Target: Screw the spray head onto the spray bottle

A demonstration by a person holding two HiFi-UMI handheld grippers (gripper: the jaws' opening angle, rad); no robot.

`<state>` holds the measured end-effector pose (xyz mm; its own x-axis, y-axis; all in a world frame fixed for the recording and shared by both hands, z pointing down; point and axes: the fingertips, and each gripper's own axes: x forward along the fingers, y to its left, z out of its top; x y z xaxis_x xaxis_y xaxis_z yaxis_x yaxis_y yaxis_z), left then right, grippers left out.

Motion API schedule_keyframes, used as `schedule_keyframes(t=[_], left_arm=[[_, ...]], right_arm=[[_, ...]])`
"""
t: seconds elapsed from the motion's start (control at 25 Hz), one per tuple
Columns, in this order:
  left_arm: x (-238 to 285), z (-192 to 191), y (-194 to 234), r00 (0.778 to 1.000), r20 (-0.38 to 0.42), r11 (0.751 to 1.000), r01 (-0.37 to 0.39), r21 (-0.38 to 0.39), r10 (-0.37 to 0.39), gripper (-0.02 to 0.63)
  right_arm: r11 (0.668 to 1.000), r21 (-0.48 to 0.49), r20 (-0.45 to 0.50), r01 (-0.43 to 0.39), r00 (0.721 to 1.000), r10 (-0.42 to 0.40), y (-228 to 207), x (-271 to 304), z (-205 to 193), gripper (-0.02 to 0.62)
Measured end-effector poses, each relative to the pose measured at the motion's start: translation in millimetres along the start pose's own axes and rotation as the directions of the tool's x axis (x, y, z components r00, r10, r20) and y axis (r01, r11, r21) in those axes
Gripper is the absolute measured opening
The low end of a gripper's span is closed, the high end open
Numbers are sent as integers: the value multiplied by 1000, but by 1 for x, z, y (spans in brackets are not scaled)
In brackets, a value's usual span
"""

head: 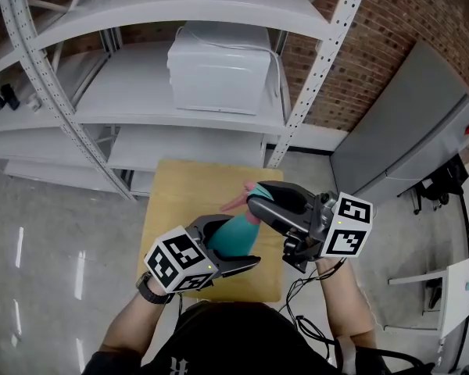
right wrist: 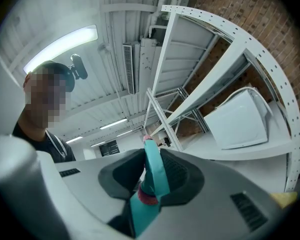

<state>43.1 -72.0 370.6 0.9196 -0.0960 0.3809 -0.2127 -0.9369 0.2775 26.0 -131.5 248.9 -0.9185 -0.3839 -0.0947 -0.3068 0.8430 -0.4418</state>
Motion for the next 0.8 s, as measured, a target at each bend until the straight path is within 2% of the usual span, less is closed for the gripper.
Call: schedule_keyframes(t=[0.16,0.24,0.32,0.4,0.48,0.56,0.64,0.8], left_arm=[[-2,-12,0,999,10,999,40,-34,-40,403],[-2,-22,-2,993,57,991,105,-83,-101,403],[-8,-30,-4,974,143,971,197,-135,-178,405],[-19,-36,2,955,223,968,225,-109,-197,405],[-29,-44,3,948,273,982,182,-49,-162,405],[-36,-55,-11,949,297,992,121,-20,-109,405],[-38,-62,-29,946,320,998,55,3,-53,405],[-28,-77,-75,931,360,997,-69,17,58,405]], right_arm=[[1000,23,-14,13,1000,-13,-3,6,-13,92],[999,32,2,32,999,-32,-4,-1,-18,94],[996,45,84,71,994,-74,-8,-27,-10,139],[988,123,231,98,965,-124,-24,-65,0,141],[961,251,342,119,917,-204,-39,-106,-12,140],[924,347,356,162,889,-289,-39,-139,-42,140],[901,386,326,199,884,-335,-26,-157,-70,140],[886,386,244,257,898,-367,15,-173,-111,139]])
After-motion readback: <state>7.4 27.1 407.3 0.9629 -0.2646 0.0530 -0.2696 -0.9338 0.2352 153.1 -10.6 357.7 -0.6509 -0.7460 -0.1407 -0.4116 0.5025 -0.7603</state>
